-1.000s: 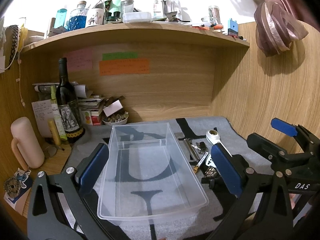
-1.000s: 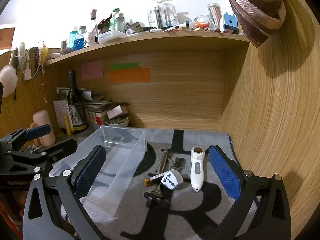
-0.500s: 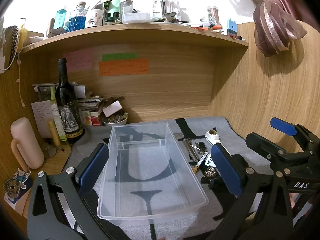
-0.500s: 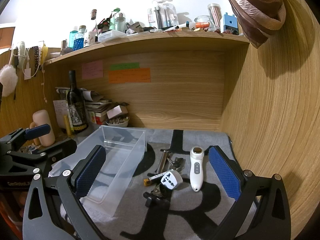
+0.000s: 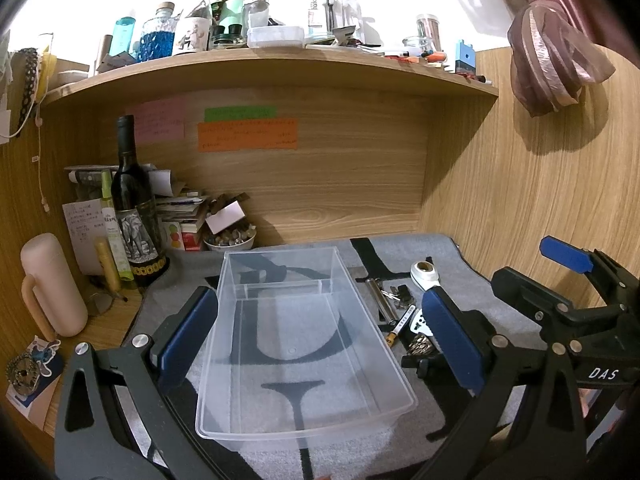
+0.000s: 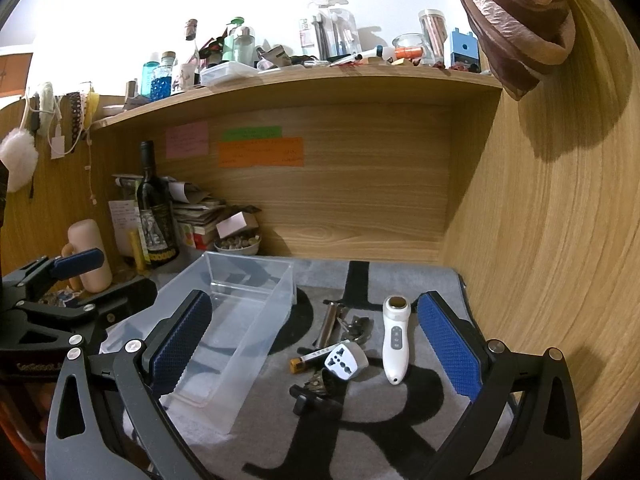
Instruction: Organize rigid objects
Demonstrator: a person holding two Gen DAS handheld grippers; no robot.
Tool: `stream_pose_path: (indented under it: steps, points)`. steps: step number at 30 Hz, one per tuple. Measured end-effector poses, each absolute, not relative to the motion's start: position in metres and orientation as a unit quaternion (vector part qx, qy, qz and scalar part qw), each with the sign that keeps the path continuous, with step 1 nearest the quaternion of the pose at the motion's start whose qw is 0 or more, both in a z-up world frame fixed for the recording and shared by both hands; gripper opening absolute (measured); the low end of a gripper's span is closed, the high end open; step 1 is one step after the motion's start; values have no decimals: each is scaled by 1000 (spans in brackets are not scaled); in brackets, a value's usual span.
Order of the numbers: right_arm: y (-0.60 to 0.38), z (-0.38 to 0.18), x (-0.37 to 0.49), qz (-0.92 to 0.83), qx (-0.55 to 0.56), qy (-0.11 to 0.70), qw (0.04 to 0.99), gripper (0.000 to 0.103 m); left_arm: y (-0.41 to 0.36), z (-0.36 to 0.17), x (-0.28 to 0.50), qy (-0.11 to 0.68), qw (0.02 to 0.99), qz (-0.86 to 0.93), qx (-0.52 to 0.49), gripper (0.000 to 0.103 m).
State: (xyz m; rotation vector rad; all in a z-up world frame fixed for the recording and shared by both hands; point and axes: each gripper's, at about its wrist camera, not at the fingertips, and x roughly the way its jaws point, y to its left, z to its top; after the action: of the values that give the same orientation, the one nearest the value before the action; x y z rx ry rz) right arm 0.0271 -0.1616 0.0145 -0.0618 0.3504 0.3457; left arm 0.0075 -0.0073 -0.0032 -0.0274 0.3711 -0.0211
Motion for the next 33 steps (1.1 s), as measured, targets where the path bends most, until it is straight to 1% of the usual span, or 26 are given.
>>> stream_pose_path:
  steps: [16, 18, 19, 20, 23, 27, 32, 33]
  points:
    - [-154, 10, 39, 175, -45, 182, 967, 103, 8, -8, 16, 189, 982, -17, -22, 103]
    - [-153, 8, 42, 173, -49, 185, 966, 103, 11, -8, 17, 191, 981, -13, -20, 98]
    - [-152, 8, 44, 172, -51, 187, 966, 103, 12, -9, 19, 195, 981, -12, -19, 92]
    - [-152, 7, 46, 172, -55, 188, 965, 103, 13, -9, 20, 200, 980, -11, -18, 87]
    - [-151, 6, 51, 171, -59, 190, 965, 100, 21, -13, 28, 219, 976, -13, -19, 86]
    - [-152, 5, 63, 171, -59, 205, 962, 89, 35, -17, 38, 242, 970, -6, -20, 79]
    - [-160, 2, 84, 164, -52, 235, 957, 78, 59, -24, 54, 283, 959, 9, -26, 62]
    - [-161, 1, 89, 164, -51, 242, 955, 74, 65, -27, 59, 296, 955, 9, -29, 61]
